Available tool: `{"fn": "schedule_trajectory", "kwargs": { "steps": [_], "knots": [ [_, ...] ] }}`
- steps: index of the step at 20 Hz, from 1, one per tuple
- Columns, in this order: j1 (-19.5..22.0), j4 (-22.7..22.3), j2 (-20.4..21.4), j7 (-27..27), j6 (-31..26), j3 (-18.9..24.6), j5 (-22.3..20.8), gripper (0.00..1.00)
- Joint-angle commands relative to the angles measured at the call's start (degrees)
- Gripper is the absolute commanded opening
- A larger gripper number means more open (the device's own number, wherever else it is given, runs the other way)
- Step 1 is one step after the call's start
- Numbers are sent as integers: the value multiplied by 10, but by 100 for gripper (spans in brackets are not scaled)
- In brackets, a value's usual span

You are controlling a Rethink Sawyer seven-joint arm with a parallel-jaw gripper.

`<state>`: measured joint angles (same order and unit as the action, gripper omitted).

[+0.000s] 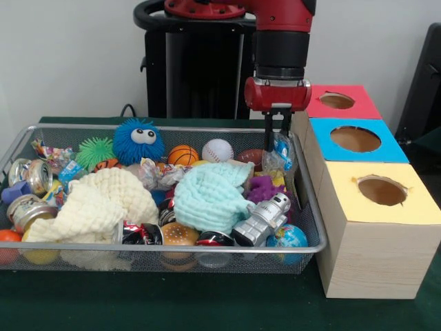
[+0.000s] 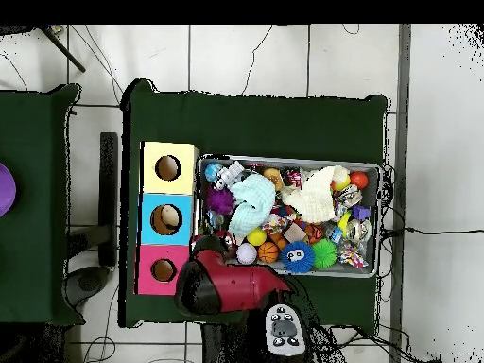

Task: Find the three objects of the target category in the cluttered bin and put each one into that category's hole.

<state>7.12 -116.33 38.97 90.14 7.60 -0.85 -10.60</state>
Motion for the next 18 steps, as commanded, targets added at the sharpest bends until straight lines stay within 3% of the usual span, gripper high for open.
{"fn": "schedule_trajectory", "kwargs": {
  "steps": [1,5,18],
  "knots": [
    [15,-21,46,88,-56,49,-1,0],
    [1,-44,85,96,-85,42,14,0],
    [-34,-46,99,103,-105,14,31,0]
  ]
}}
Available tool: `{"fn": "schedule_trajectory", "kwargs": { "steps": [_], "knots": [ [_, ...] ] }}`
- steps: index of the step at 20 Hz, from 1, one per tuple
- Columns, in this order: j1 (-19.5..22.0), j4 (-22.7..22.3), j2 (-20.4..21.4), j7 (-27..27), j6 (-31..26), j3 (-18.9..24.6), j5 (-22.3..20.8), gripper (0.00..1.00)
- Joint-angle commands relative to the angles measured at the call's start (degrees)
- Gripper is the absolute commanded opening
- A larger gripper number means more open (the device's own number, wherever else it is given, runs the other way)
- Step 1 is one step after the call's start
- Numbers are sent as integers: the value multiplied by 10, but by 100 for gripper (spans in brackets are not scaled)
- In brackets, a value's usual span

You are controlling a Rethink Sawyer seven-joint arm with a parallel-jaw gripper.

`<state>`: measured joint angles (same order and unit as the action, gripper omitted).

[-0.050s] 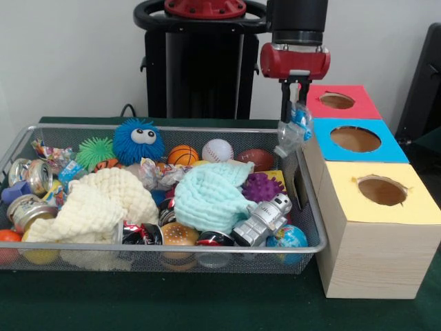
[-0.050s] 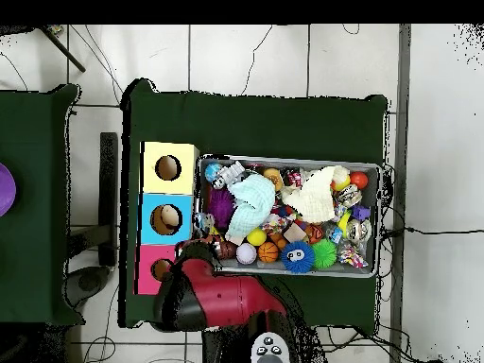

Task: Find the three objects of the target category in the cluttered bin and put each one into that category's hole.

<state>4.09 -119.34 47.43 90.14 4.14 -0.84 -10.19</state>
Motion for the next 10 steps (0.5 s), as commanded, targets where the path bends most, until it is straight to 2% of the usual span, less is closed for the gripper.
{"fn": "schedule_trajectory", "kwargs": {
  "steps": [1,10],
  "knots": [
    [-5,-15,14,103,-70,13,27,0],
    [-16,-16,5,106,-64,10,28,0]
  ]
}}
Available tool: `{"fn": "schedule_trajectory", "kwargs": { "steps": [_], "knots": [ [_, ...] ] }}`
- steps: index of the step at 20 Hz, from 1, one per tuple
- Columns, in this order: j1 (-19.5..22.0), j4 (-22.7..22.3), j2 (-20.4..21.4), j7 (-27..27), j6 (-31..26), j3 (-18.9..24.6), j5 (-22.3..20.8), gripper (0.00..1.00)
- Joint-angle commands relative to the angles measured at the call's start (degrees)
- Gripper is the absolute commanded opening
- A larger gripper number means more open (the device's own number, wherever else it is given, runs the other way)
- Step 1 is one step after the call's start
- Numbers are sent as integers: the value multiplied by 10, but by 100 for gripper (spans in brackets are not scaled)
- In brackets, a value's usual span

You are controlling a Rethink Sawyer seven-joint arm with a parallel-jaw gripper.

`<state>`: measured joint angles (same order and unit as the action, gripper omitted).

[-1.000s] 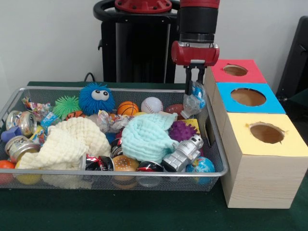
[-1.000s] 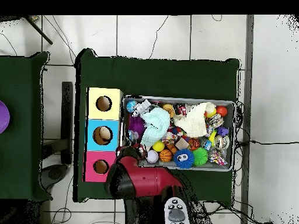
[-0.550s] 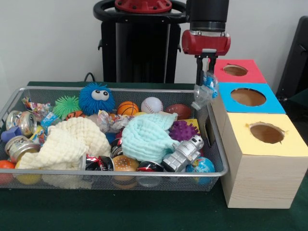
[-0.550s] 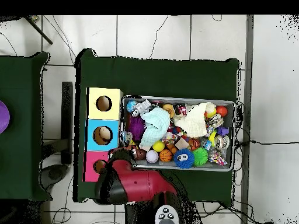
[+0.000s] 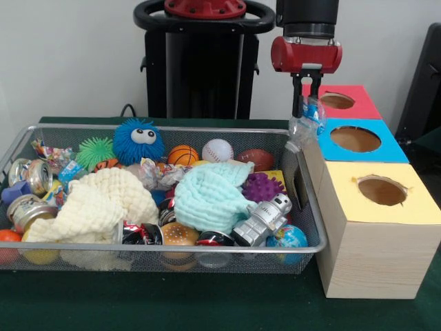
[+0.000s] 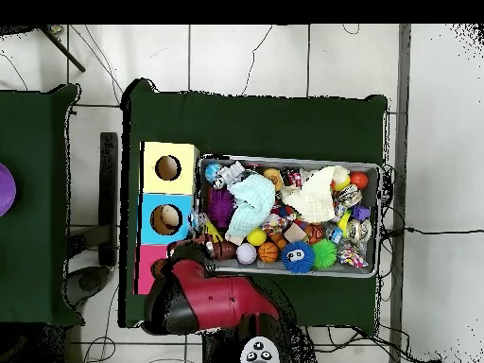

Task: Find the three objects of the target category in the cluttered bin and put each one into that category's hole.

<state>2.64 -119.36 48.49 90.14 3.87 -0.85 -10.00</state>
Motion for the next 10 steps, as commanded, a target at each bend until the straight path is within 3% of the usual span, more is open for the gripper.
{"fn": "schedule_trajectory", "kwargs": {
  "steps": [1,10],
  "knots": [
    [-3,-14,-5,106,-63,8,27,0],
    [-29,-14,-4,115,-68,-9,41,0]
  ]
}}
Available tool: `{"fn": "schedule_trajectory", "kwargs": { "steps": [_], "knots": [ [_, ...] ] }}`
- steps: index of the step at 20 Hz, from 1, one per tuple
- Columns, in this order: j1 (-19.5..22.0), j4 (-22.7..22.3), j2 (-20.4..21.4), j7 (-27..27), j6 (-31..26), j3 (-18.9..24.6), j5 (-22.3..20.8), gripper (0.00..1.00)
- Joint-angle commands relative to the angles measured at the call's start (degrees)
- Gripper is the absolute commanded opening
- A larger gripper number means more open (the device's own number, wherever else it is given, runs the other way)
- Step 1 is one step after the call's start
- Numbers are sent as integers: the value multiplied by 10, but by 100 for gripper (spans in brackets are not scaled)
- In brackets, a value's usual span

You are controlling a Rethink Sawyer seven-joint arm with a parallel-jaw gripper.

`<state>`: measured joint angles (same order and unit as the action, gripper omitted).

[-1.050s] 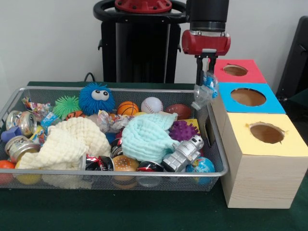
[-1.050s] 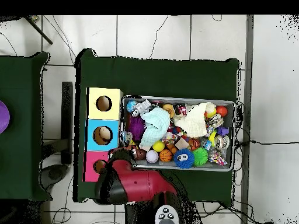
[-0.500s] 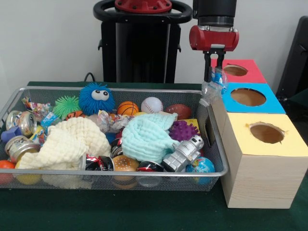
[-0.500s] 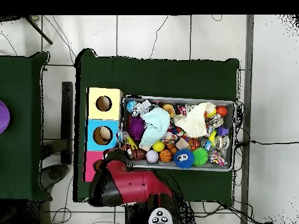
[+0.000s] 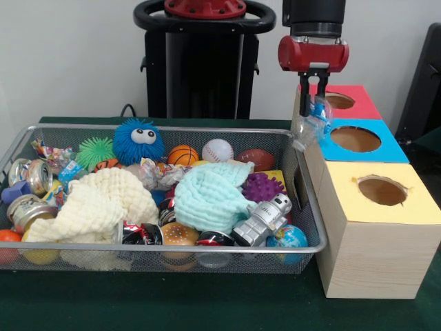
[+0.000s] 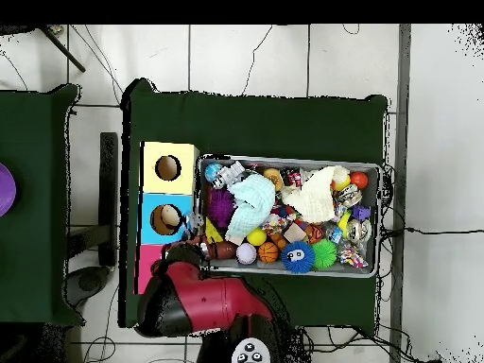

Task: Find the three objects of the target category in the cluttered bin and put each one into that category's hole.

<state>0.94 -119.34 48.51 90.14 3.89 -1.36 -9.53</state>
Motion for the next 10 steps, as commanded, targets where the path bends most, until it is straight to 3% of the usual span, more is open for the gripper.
{"fn": "schedule_trajectory", "kwargs": {
  "steps": [1,10],
  "knots": [
    [-16,-13,-3,116,-69,-7,39,0],
    [-33,-16,0,116,-72,-22,55,0]
  ]
}}
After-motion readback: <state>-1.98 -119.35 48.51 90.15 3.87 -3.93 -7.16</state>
